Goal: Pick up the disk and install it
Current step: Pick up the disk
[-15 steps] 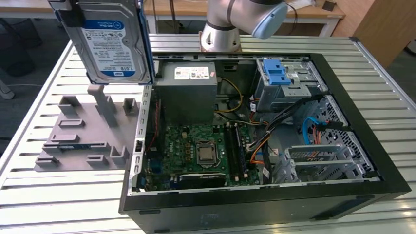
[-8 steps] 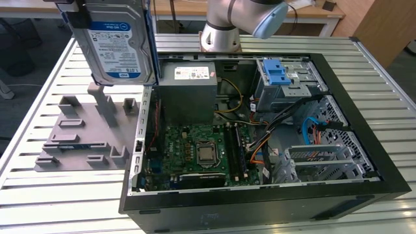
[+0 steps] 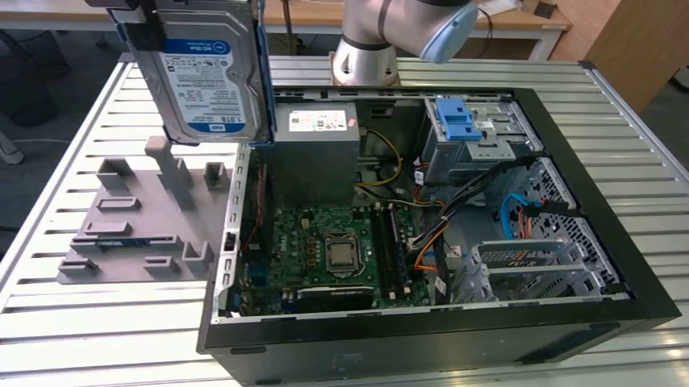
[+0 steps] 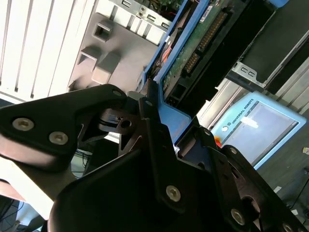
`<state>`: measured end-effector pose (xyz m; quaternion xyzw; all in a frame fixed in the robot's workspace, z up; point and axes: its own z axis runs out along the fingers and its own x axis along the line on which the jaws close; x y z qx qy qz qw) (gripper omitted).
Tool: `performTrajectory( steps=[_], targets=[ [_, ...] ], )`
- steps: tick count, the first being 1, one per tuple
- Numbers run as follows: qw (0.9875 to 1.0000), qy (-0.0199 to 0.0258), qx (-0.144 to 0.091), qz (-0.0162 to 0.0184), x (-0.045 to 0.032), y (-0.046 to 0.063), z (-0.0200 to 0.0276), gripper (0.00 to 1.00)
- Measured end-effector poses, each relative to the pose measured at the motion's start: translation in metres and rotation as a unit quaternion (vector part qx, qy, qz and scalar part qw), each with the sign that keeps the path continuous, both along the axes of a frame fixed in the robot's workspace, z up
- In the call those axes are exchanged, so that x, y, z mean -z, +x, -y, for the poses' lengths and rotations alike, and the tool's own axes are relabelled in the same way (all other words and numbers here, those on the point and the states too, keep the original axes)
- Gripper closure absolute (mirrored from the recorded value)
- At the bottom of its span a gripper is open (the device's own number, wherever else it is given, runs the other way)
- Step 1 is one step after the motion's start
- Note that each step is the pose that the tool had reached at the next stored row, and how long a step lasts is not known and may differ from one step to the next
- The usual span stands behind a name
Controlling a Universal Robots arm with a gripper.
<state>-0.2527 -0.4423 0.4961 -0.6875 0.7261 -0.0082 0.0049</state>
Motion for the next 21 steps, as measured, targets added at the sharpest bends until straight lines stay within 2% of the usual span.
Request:
performTrajectory(
  steps=[10, 21],
  targets=[
    [1.0, 0.0, 0.0, 0.0, 0.0, 0.017, 0.0064, 0.63],
    [1.0, 0.0, 0.0, 0.0, 0.0, 0.034, 0.0092, 0.63]
  ],
)
